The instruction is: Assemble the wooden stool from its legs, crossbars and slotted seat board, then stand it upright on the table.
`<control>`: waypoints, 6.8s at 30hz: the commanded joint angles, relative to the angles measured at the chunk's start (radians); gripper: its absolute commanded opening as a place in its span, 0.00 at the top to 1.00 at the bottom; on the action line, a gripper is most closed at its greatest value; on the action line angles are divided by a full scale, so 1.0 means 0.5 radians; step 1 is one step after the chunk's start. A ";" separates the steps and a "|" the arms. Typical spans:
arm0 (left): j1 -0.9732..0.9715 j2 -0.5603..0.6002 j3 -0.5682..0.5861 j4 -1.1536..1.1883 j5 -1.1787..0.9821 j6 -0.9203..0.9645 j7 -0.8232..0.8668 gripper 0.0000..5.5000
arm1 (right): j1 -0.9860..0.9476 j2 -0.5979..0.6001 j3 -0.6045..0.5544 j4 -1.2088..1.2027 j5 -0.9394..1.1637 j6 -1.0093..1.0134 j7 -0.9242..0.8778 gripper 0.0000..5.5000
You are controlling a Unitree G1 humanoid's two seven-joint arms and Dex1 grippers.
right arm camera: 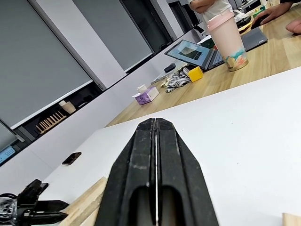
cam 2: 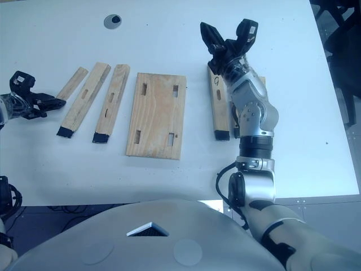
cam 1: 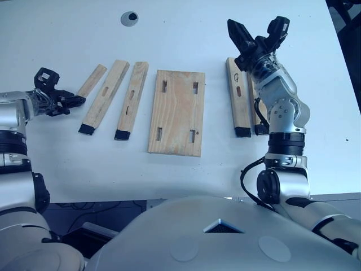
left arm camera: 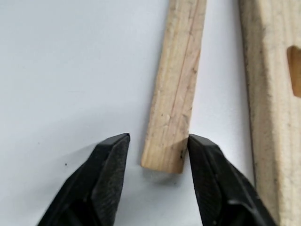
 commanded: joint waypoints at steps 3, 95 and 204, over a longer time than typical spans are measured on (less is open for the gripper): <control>0.183 -0.092 0.071 -0.133 -0.007 0.040 0.082 0.78 | -0.095 -0.040 -0.010 0.077 -0.052 0.016 -0.005 0.96; 0.613 -1.183 0.443 -1.412 0.095 -0.680 1.437 0.68 | 0.069 -0.728 -0.928 -0.458 0.728 1.423 -0.937 0.93; 0.547 -1.316 0.321 -1.305 0.104 -0.818 1.459 0.68 | 0.793 -0.751 0.313 -0.607 -0.786 0.739 -0.288 0.63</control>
